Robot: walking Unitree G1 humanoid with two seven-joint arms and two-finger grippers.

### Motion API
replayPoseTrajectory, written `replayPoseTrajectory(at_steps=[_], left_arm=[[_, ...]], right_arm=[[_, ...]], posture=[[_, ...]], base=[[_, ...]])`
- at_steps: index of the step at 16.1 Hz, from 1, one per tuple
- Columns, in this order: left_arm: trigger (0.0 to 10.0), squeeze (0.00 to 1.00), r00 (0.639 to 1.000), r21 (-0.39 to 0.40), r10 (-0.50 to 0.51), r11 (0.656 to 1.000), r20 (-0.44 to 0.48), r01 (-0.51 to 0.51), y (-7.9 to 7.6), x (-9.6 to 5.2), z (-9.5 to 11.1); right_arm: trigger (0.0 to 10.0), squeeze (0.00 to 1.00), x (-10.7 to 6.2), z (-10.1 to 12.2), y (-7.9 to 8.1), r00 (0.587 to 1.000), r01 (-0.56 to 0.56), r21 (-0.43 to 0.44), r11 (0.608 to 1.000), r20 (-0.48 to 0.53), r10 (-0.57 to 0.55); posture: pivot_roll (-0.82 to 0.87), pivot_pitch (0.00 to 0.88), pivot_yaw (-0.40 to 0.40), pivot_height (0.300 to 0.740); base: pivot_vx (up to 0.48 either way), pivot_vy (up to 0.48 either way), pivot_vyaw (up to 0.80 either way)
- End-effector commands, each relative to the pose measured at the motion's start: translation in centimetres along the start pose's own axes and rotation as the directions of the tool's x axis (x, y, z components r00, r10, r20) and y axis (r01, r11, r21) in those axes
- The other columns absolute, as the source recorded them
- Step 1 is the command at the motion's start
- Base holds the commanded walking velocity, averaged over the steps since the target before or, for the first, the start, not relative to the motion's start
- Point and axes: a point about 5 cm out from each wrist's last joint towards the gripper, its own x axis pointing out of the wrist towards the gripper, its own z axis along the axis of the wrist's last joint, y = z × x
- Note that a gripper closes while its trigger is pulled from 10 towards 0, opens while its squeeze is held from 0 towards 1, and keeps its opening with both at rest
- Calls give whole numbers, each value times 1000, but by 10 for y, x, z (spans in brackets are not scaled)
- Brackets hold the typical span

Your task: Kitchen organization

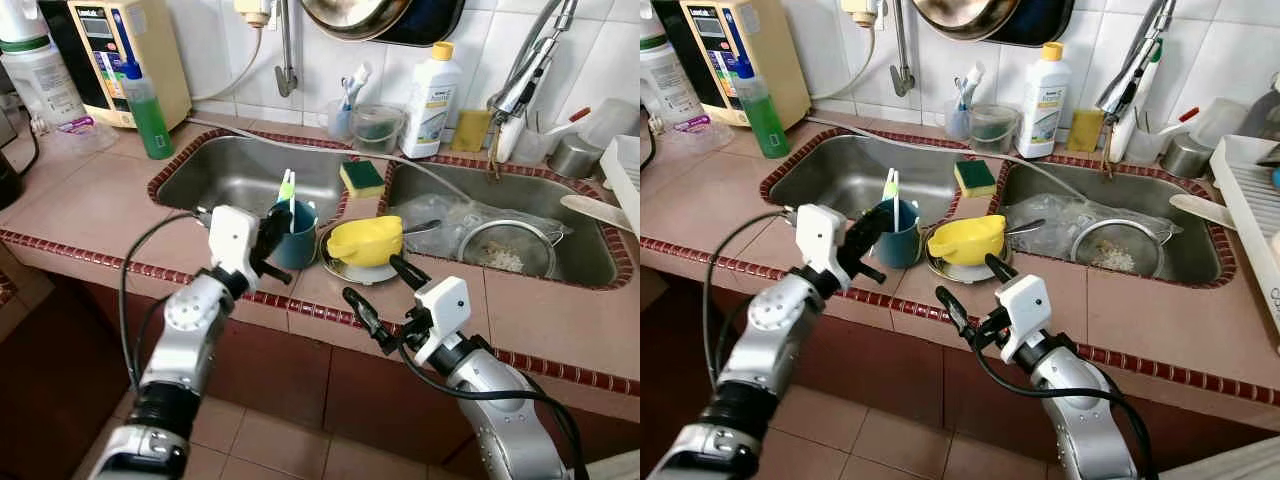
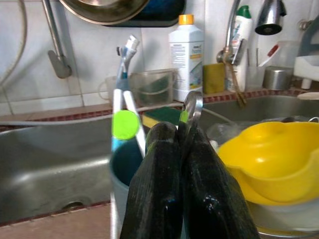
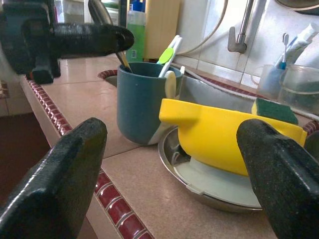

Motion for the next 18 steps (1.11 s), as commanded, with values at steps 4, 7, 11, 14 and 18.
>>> replayPoseTrajectory(at_steps=[4, 7, 11, 14, 18], left_arm=[[10000, 0, 1000, 33, -5, 999, -3, 5, 12, 3, 11], [10000, 0, 1000, 33, 9, 999, -1, -9, 16, 4, 14], [10000, 0, 1000, 22, 9, 1000, 19, -9, 17, 6, 20], [10000, 0, 999, 8, 15, 1000, 34, -15, 19, 7, 25], [10000, 0, 997, 17, 3, 1000, 72, -4, 24, 11, 41]], right_arm=[[10000, 0, 4, 7, 1, 1000, -12, -11, 1000, 19, 12], [10000, 0, 5, 7, 2, 1000, -12, -9, 1000, 20, 13], [10000, 0, 6, 7, 1, 1000, -10, -8, 1000, 23, 10], [10000, 0, 6, 7, 2, 1000, -8, -4, 1000, 25, 8], [10000, 0, 6, 8, 2, 1000, -4, 10, 1000, 28, 4]], posture=[[-120, 36, 41, 740], [-119, 38, 42, 740], [-121, 39, 44, 740], [-123, 39, 49, 740], [-120, 37, 50, 740]], base=[[0, 0, 0], [0, 0, 0], [0, 0, 0], [0, 0, 0], [0, 0, 0]])
